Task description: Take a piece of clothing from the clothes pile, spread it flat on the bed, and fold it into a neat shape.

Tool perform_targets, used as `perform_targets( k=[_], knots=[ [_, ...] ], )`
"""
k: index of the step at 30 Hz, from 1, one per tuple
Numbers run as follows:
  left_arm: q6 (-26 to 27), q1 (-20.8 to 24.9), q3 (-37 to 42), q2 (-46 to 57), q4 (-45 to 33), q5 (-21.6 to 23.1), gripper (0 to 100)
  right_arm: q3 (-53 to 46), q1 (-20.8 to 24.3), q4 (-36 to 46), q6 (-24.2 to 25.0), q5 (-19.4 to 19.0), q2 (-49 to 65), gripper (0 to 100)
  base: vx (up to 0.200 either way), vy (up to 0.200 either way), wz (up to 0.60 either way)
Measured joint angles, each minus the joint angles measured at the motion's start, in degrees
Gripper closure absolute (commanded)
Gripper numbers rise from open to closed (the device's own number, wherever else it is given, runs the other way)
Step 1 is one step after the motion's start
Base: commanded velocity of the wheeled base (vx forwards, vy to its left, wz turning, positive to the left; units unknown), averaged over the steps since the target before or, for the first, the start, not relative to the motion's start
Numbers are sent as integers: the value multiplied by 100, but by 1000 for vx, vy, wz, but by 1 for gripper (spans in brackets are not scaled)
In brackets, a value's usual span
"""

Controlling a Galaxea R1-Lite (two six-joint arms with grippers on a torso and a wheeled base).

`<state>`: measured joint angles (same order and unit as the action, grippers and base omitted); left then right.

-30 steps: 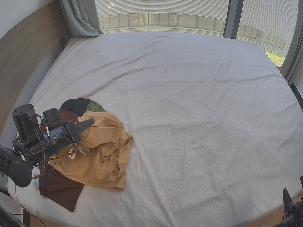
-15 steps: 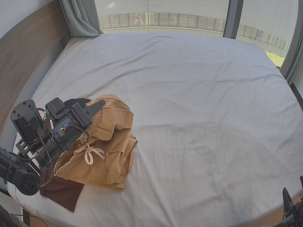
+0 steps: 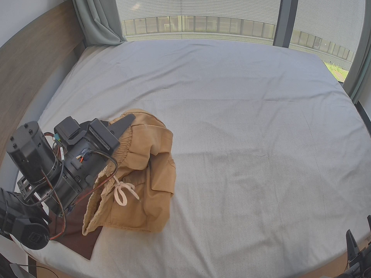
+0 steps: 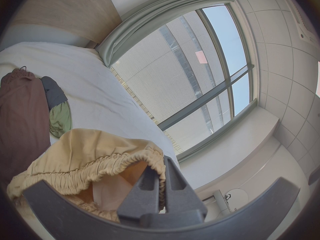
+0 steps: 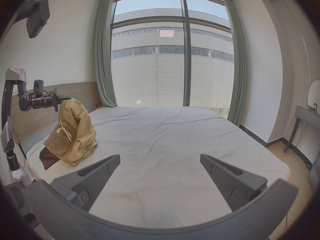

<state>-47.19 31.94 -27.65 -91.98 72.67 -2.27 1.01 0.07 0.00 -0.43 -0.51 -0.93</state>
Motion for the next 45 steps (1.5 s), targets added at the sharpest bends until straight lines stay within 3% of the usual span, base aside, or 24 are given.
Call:
perform_targets(
  k=[13,23,36,45],
  knots=[
    [-148,581,-239,121,0,-295,100,0,0,0,0,0,0,0,0,0,0],
    [-323,1152,-564,78,13,-284,100,0,0,0,0,0,0,0,0,0,0],
    [-599,1676,-931,-402,13,289,100,0,0,0,2,0,0,0,0,0,0],
    [-813,2063,-1629,-1232,24,727,100,0,-5,0,10,0,0,0,0,0,0]
  ],
)
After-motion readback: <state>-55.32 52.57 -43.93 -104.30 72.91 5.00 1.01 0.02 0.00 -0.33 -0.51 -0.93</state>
